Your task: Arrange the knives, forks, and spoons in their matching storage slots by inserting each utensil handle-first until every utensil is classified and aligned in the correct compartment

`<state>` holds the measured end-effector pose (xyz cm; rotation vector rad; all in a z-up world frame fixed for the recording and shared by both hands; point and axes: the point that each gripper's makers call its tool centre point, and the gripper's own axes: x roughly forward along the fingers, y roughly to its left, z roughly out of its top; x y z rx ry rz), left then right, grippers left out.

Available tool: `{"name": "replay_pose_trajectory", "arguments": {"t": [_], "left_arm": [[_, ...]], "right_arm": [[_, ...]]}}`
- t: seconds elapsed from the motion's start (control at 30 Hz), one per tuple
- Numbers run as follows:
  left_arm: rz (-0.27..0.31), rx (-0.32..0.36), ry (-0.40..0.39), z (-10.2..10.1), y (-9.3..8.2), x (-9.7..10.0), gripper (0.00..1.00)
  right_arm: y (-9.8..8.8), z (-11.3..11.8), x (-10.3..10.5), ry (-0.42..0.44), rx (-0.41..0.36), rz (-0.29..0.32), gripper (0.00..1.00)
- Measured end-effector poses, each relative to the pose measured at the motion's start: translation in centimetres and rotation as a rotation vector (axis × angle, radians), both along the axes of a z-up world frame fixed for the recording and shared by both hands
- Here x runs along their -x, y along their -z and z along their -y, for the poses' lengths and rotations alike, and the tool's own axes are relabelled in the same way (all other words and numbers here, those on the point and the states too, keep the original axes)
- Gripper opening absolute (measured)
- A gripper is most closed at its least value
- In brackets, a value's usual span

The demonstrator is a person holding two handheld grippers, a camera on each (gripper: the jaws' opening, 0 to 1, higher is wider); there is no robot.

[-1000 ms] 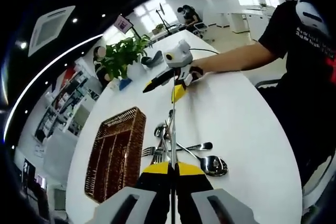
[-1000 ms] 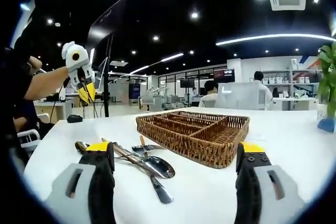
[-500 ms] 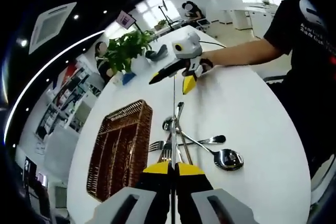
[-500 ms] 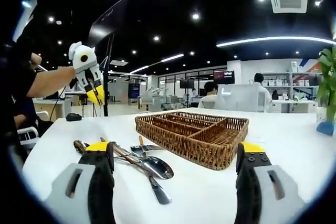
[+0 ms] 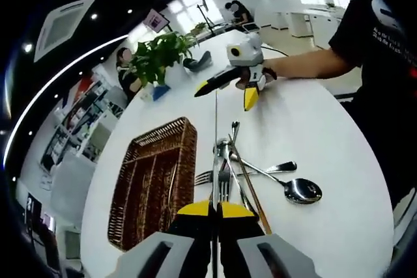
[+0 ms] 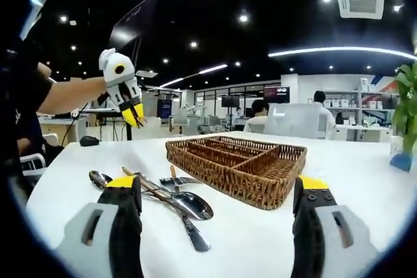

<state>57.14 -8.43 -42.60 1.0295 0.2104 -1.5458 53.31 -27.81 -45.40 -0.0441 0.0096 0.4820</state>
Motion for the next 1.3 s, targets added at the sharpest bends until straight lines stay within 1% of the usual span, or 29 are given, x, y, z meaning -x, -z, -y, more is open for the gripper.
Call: {"name": "replay_pose_trajectory", "arguments": {"t": [0.17,0.27,0.47,0.63,0.93,1.3], "left_arm": [[-0.005,-0.004,-0.002,0.3,0.2,-0.9,0.01],[-0.005,-0.001,-0.008,0.6,0.4,-2.4,0.01],[-0.005,-0.004,-0.002,0.7,0.7,-4.4,0.01],[-0.008,-0.012,-0.017,0.6,1.3,-6.6,0.0],[-0.022,-0.024,-0.015,0.9,2.3,-9.4,0.0],[-0.035,-0.016,-0.019,1.7,2.2,-11.7,0.01]], "right_arm": [[0.0,0.2,0.1,0.005,-0.005,-0.006,1.0],[-0.3,0.4,0.0,0.014,-0.011,0.005,0.99],[-0.2,0.6,-0.1,0.014,-0.024,0.003,0.99],[-0.1,0.6,-0.1,0.018,-0.025,-0.001,0.99],[-0.1,1.6,-0.4,0.042,-0.054,0.0,0.99],[0.5,2.0,-0.7,0.053,-0.045,-0.016,0.99]]}}
